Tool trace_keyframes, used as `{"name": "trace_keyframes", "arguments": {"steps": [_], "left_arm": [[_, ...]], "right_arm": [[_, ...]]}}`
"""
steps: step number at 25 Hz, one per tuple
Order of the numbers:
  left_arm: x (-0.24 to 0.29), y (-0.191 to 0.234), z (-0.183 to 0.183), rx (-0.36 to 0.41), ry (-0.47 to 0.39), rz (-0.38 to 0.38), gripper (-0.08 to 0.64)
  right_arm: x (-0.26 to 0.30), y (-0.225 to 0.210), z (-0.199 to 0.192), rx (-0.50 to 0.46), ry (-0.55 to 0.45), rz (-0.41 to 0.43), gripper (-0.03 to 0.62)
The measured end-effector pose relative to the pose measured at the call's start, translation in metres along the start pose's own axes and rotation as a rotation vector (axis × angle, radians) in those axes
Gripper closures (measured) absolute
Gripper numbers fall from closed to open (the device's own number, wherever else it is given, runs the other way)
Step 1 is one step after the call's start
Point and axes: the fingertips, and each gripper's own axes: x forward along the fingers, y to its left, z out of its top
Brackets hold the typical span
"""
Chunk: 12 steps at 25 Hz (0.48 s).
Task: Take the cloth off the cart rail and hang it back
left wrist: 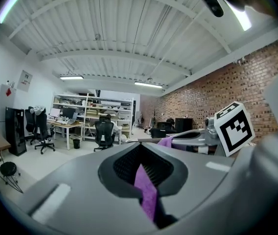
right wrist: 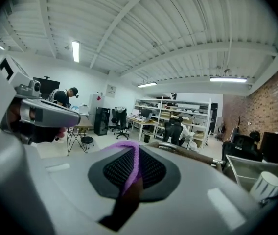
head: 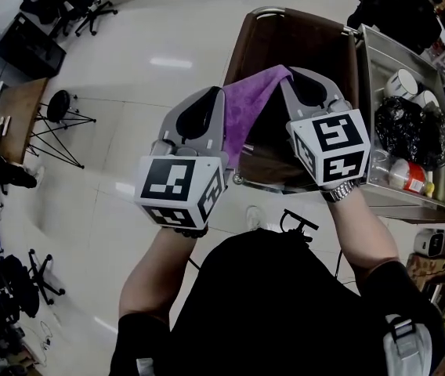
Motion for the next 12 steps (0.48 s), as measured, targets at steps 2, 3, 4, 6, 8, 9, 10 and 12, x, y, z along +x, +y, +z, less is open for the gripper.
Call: {"name": "trace_keyframes", "arguments": {"steps": [2,3,4,6,8,9,10,12], "left_arm": [[0.006,-0.003,-0.002,0.0,0.007,-0.01,0.563],[0.009,-0.004,-0.004,0.0,0.011,-0.014,0.563],[0.012,-0.005,-0.005,0.0,0.015,-0.017,0.563],[0.017,-0.007,-0.008,-0.001,0.02,-0.021,0.563],[0.022,-0.009,-0.008,-0.002,0.02,-0.024,0.563],[0.023,-0.01,-0.008,-0.001,0.018,-0.026,0.563],[0.024,-0.012,-0.008,-0.002,0.017,-0.027,0.563],[0.026,-0.014,-0.006,-0.003,0.013,-0.03,0.563]], "right_arm": [[0.002,-0.007,-0.01,0.013,0.038,-0.012,0.559],[0.003,-0.011,-0.015,0.02,0.052,-0.017,0.532],[0.003,-0.015,-0.018,0.026,0.062,-0.021,0.507],[0.003,-0.022,-0.021,0.032,0.069,-0.026,0.477],[0.002,-0.026,-0.023,0.03,0.077,-0.024,0.468],[0.002,-0.027,-0.025,0.028,0.084,-0.02,0.464],[0.001,-0.027,-0.027,0.024,0.092,-0.015,0.463],[-0.001,-0.027,-0.029,0.016,0.108,-0.008,0.462]]}}
